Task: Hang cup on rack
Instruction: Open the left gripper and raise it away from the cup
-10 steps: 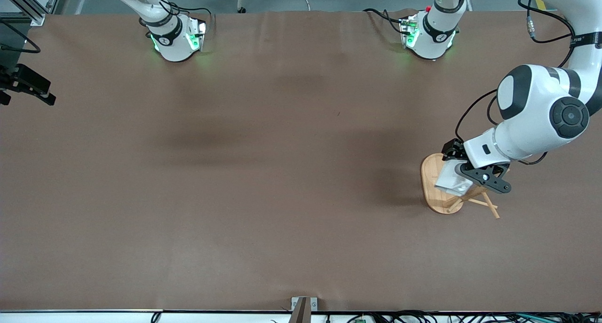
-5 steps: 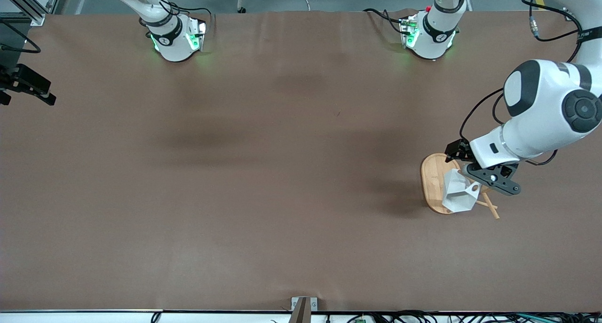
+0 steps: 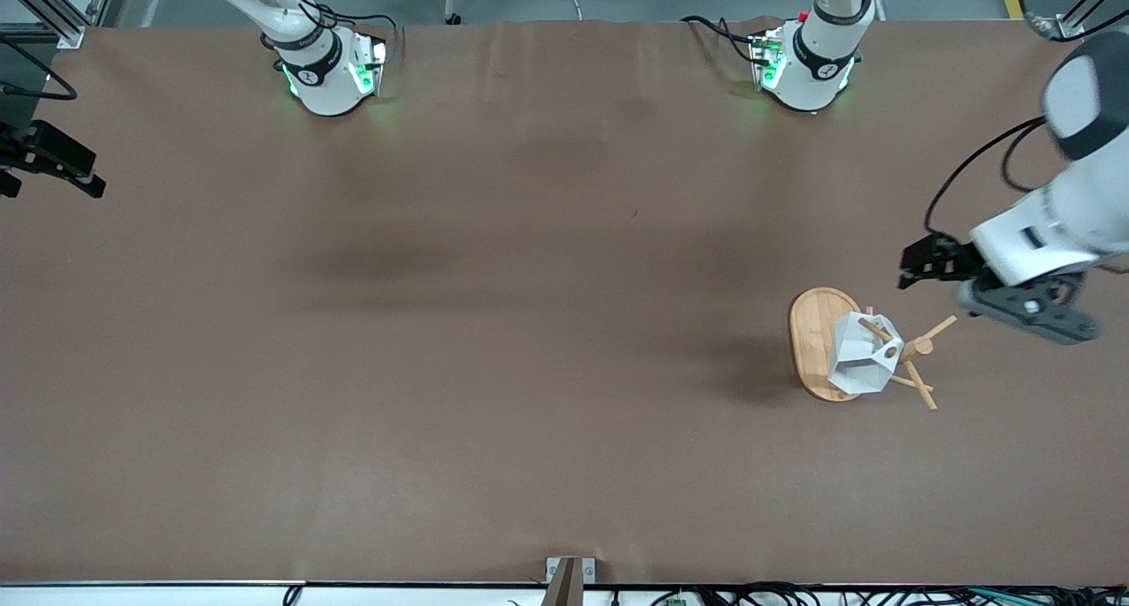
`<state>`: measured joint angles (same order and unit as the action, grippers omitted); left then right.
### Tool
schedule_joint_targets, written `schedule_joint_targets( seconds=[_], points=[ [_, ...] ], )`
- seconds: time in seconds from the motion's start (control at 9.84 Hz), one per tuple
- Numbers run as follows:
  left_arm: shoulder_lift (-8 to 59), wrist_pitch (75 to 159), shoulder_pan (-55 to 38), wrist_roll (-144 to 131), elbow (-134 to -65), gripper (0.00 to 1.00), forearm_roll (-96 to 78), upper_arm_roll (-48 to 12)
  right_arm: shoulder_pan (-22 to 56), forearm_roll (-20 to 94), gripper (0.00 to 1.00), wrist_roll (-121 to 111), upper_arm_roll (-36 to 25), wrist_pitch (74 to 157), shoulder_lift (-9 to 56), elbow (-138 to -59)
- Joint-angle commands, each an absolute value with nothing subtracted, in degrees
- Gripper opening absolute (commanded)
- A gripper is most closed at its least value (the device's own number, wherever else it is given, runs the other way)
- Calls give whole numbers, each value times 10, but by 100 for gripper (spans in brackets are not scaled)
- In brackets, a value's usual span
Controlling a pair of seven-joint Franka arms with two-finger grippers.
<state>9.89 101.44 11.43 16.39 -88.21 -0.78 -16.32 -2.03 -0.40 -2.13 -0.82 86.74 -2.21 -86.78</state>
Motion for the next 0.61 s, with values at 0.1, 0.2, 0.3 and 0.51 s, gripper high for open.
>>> schedule_joint_targets(
  seconds=[0.1, 0.2, 0.3, 0.51],
  points=[
    [86, 980, 114, 65, -856, 100, -4, -169, -29, -7, 100, -22, -1, 871, -30, -878],
    [72, 974, 114, 24, -858, 100, -4, -170, -29, -7, 100, -22, -1, 870, -30, -878],
    [63, 961, 112, -12, -858, 100, -5, -173, -29, -7, 100, -22, -1, 870, -30, -878],
    [55, 959, 109, -46, -855, 100, -9, -172, -29, -7, 100, -22, -1, 870, -30, -877]
  ],
)
